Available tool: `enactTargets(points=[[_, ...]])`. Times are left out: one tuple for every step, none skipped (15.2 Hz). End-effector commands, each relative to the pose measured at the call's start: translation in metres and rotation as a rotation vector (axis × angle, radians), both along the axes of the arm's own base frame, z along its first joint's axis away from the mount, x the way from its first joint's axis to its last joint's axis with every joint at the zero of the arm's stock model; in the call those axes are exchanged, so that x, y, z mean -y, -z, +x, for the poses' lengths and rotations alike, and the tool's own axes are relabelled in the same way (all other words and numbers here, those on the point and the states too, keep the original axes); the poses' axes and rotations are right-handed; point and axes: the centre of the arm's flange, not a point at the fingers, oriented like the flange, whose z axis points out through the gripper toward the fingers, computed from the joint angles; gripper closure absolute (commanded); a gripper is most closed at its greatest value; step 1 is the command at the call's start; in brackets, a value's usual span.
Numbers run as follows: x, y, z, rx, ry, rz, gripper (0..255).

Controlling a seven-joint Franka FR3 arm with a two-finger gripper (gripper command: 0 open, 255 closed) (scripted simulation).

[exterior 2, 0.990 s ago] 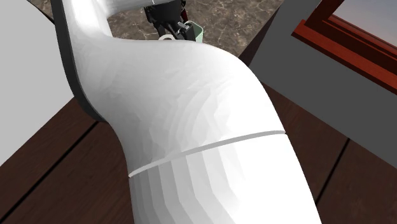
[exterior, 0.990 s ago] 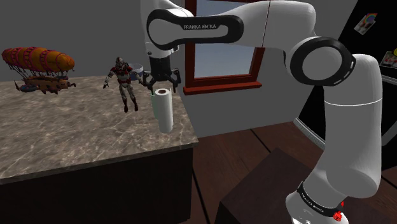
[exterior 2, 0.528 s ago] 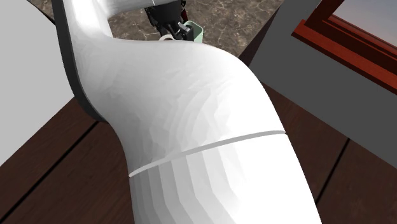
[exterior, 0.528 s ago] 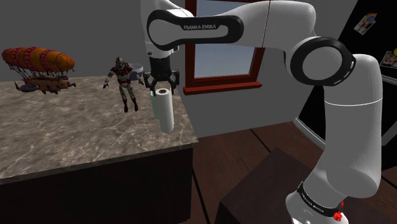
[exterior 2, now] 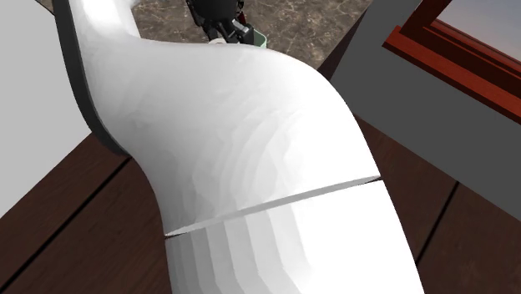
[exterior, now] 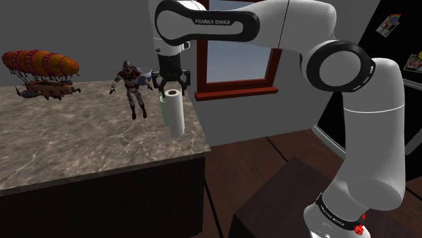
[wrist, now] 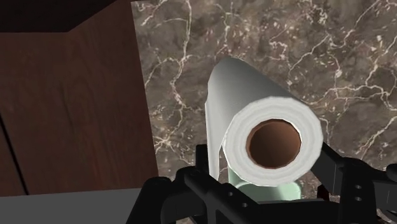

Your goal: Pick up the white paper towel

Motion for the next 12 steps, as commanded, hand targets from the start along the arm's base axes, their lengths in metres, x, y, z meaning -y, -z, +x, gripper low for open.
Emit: enactTargets(points=[[0.0, -0.01, 0.0, 0.0, 0.0, 0.0, 255], [0.0, -0.016, 0.0, 0.0, 0.0, 0.0, 255], [0.0, -0.021, 0.0, 0.0, 0.0, 0.0, 255], [0.0, -0.026, 0.0, 0.0, 0.0, 0.0, 255], [0.0, -0.032, 0.0, 0.0, 0.0, 0.0, 255], [0.0, -0.037, 0.0, 0.0, 0.0, 0.0, 255], [0.0, -0.042, 0.0, 0.0, 0.0, 0.0, 255], [0.0, -0.047, 0.0, 0.0, 0.0, 0.0, 255], [0.0, -0.053, 0.0, 0.0, 0.0, 0.0, 255], [0.0, -0.058, 0.0, 0.0, 0.0, 0.0, 255], [0.0, -0.059, 0.0, 0.0, 0.0, 0.0, 255], [0.0, -0.059, 0.0, 0.0, 0.0, 0.0, 255]])
